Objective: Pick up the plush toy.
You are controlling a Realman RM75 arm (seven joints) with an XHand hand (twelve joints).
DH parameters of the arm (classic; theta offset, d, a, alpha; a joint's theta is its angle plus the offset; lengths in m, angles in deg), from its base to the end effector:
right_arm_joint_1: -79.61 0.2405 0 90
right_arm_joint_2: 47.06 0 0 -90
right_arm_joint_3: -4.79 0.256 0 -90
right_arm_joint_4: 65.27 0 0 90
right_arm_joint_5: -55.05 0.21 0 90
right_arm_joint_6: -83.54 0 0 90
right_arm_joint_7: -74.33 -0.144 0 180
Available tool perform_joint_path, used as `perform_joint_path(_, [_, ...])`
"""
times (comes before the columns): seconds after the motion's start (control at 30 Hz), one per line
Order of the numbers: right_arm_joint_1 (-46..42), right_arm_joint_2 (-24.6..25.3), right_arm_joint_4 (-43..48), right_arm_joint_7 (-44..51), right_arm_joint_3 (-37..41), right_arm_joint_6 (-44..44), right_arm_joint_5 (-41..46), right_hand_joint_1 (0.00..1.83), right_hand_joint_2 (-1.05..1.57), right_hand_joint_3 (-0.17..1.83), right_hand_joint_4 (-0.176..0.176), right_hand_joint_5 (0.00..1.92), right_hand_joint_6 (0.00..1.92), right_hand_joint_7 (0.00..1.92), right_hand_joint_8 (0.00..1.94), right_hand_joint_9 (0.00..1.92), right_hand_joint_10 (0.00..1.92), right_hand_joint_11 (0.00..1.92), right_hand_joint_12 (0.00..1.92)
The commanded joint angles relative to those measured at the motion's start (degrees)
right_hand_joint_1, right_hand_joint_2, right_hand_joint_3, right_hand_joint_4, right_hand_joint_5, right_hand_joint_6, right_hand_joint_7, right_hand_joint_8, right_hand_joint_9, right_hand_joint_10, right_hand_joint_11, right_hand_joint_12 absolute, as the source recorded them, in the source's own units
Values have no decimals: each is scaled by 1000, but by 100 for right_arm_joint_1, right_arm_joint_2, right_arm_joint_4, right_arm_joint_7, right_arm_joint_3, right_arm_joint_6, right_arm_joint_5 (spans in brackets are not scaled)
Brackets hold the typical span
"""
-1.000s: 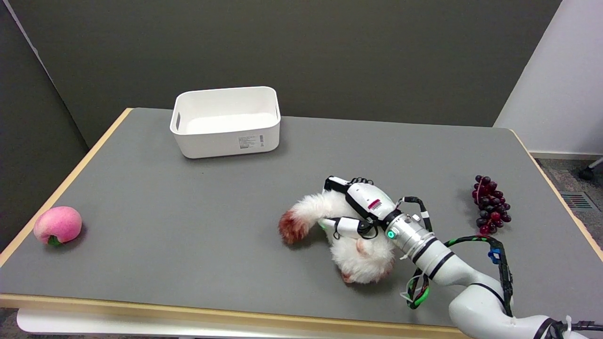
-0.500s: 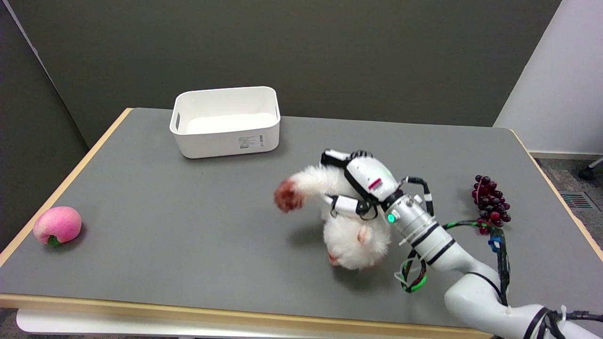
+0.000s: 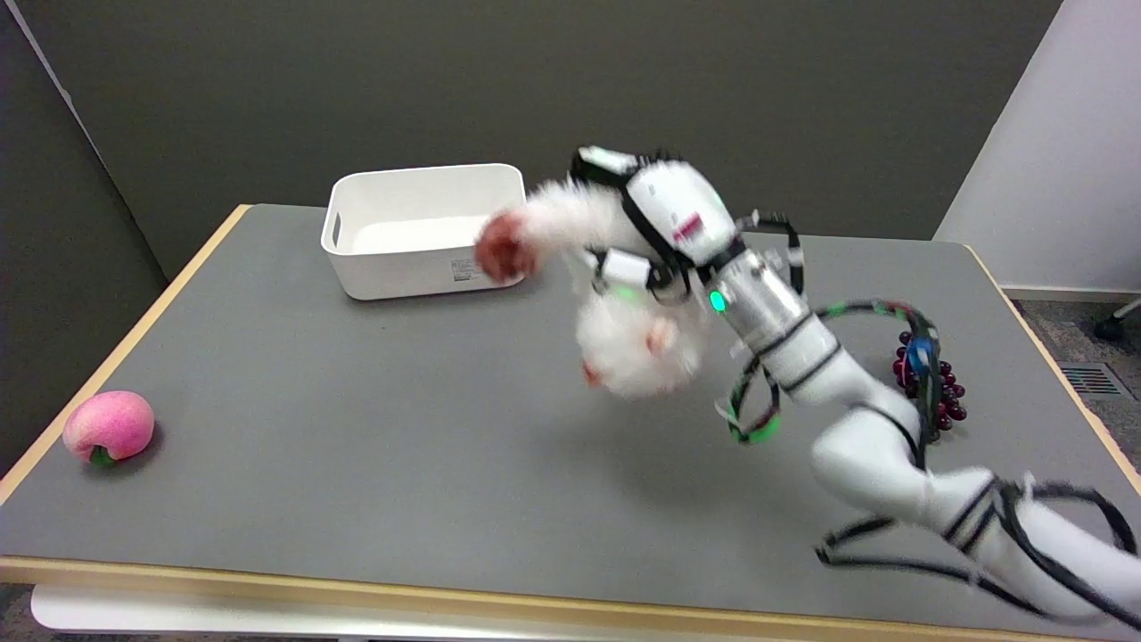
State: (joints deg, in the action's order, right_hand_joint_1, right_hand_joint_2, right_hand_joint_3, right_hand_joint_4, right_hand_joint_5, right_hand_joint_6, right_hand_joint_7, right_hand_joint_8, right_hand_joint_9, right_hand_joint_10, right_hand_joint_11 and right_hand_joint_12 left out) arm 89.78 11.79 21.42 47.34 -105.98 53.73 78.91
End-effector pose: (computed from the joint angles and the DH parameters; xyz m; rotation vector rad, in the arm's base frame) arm -0.1665 -0.3615 0.2697 1.9466 0.0125 0.6336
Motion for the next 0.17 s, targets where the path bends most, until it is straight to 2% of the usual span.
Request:
perform_joint_path(0.03, [4002, 818, -2401, -6, -1752, 864, -21, 1327, 996, 582, -128, 534, 1624, 722, 1509, 792, 1660, 999, 1921])
perform_joint_path(0.13, [4541, 1297, -3366, -7, -1994, 802, -20, 1327, 1024, 505, -124, 543, 1589, 729, 1471, 795, 1628, 988, 1921])
perform_joint_path(0.17, [4700, 1432, -3764, -7, -2048, 787, -20, 1328, 1008, 544, -126, 541, 1604, 728, 1485, 797, 1640, 992, 1921])
